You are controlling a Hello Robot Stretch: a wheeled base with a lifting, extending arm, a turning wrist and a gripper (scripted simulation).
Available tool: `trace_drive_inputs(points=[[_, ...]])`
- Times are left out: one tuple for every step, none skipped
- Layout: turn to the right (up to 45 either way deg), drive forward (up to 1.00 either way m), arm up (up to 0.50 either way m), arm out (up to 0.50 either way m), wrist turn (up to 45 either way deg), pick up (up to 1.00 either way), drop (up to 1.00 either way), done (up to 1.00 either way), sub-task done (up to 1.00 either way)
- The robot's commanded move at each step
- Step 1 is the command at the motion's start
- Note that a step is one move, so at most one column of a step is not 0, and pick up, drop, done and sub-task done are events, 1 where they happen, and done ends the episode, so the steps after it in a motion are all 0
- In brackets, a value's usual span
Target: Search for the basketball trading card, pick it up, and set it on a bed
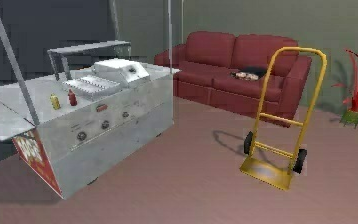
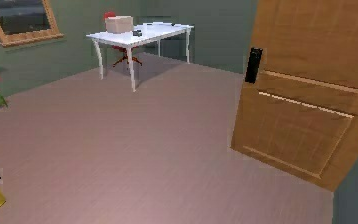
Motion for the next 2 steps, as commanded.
trace_drive_inputs(points=[[-9.0, 0.00, 0.00, 0.00, 0.0, 0.00, 0.00, 0.00, 0.00], [0.0, 0.10, 0.00, 0.00, 0.0, 0.00, 0.00, 0.00, 0.00]])
